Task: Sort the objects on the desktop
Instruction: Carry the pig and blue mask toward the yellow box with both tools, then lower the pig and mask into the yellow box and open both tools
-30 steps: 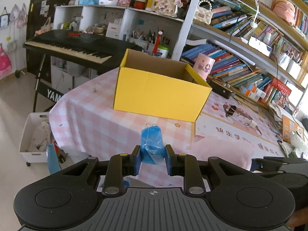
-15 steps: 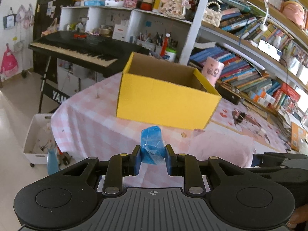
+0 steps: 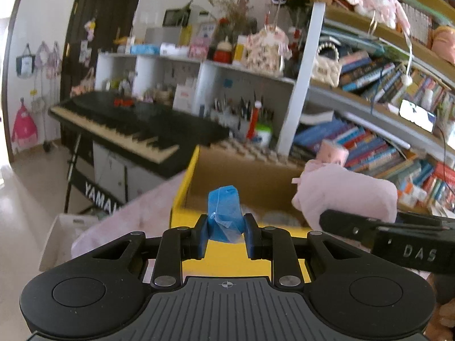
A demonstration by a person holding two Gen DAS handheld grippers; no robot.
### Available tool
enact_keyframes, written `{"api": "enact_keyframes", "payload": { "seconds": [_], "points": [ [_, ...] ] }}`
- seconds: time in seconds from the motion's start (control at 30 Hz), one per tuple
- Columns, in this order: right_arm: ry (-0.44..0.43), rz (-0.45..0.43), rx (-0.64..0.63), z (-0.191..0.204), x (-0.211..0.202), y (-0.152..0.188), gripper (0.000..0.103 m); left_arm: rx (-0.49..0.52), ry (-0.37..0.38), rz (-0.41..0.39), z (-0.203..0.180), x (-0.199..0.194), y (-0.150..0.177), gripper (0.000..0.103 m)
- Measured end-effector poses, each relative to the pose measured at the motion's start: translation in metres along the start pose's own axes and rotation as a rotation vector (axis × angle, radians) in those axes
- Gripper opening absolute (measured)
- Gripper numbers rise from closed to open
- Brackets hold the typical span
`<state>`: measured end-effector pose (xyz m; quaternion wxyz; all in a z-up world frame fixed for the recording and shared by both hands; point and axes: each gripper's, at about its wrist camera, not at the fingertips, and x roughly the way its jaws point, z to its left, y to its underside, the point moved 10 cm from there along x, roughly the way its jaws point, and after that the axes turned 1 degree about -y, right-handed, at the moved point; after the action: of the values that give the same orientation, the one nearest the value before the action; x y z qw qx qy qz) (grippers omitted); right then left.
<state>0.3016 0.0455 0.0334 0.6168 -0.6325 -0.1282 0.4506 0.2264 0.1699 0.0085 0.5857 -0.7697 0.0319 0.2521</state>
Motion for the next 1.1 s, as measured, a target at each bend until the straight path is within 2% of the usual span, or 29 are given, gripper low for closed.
{"api": "enact_keyframes", "payload": {
  "seconds": [0.2,0.37,0.57,0.77,1.0,1.1],
  "points": [
    [0.000,-0.037,-0.019,-0.027,0.028,-0.040,0.059,0.033,-0.028,-0.032,-0.009,0.035,-0.028,0.024],
    [-0.012,-0.018,-0.048,-0.042,0.056,-0.056,0.059,0.076,-0.064,0.011,-0.012,0.072,-0.029,0.024],
    [-0.065,0.102,-0.115,-0.044,0.106,-0.052,0.059,0.143,-0.107,0.113,-0.010,0.113,-0.006,0.024],
    [-0.145,0.279,-0.085,-0.039,0.160,-0.037,0.059,0.184,-0.133,0.198,-0.010,0.136,0.014,0.024],
    [-0.187,0.465,-0.141,-0.020,0.210,-0.018,0.059,0.204,-0.139,0.219,-0.015,0.143,0.018,0.024],
    [-0.177,0.506,-0.164,-0.016,0.224,-0.008,0.059,0.205,-0.144,0.218,-0.016,0.144,0.019,0.024]
  ]
}}
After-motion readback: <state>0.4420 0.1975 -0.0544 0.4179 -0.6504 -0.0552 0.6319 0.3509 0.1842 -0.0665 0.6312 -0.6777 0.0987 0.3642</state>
